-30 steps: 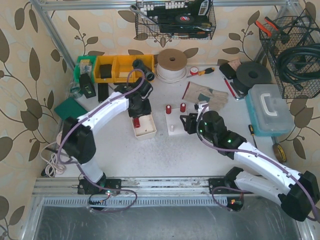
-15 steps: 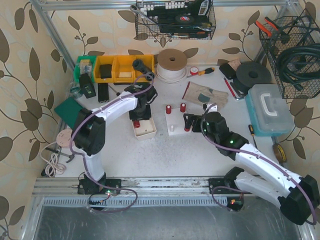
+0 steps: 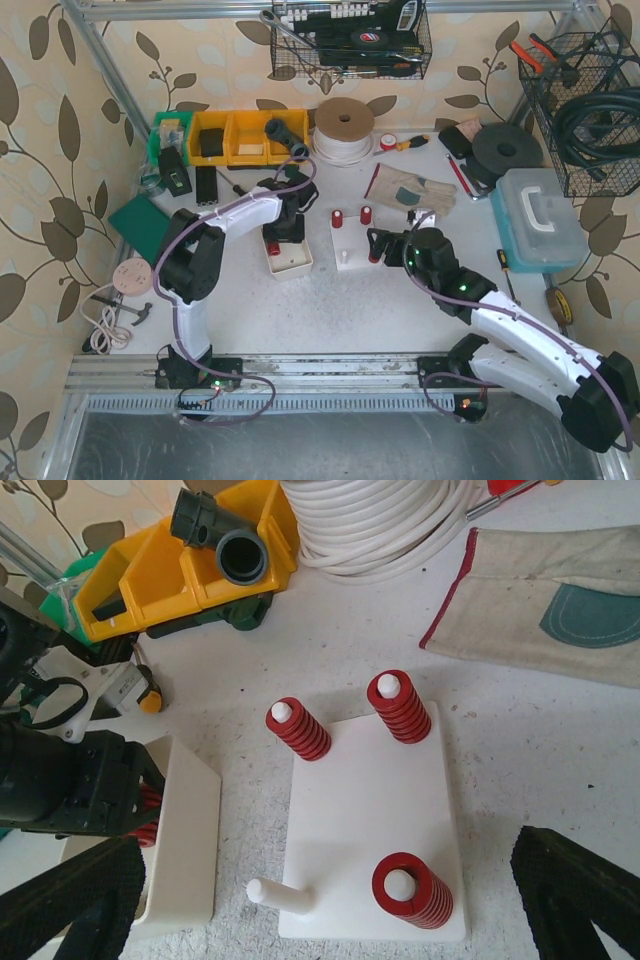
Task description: Install the large spring
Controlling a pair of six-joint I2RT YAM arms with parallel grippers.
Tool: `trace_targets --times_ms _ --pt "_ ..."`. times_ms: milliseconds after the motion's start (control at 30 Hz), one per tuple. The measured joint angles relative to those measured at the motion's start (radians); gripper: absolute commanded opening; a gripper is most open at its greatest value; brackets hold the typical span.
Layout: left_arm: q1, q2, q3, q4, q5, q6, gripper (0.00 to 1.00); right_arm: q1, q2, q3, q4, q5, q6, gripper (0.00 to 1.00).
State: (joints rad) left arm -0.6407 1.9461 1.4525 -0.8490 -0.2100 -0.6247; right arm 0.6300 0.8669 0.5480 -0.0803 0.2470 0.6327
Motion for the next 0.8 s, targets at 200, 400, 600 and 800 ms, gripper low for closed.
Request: trace_targets --times_ms 200,400,600,800 --pt "0.0 -0.005 -0.066 0.065 -0.001 -0.01 0.49 0.0 0.029 0.0 0.014 -0.007 -0.002 0.99" --pt "0.0 -0.035 -0.1 0.074 -0.029 -0.017 0.49 0.0 0.059 0.0 0.024 -0.012 -0.005 0.99" --pt "-0.002 -0.061 -0.098 0.046 -0.063 -0.032 0.5 0.0 0.071 0.0 0.025 -0.018 -0.008 0.99" --pt "-0.002 -0.089 -0.094 0.001 -0.128 -0.077 0.51 0.0 0.071 0.0 0.032 -0.019 -0.009 0.99"
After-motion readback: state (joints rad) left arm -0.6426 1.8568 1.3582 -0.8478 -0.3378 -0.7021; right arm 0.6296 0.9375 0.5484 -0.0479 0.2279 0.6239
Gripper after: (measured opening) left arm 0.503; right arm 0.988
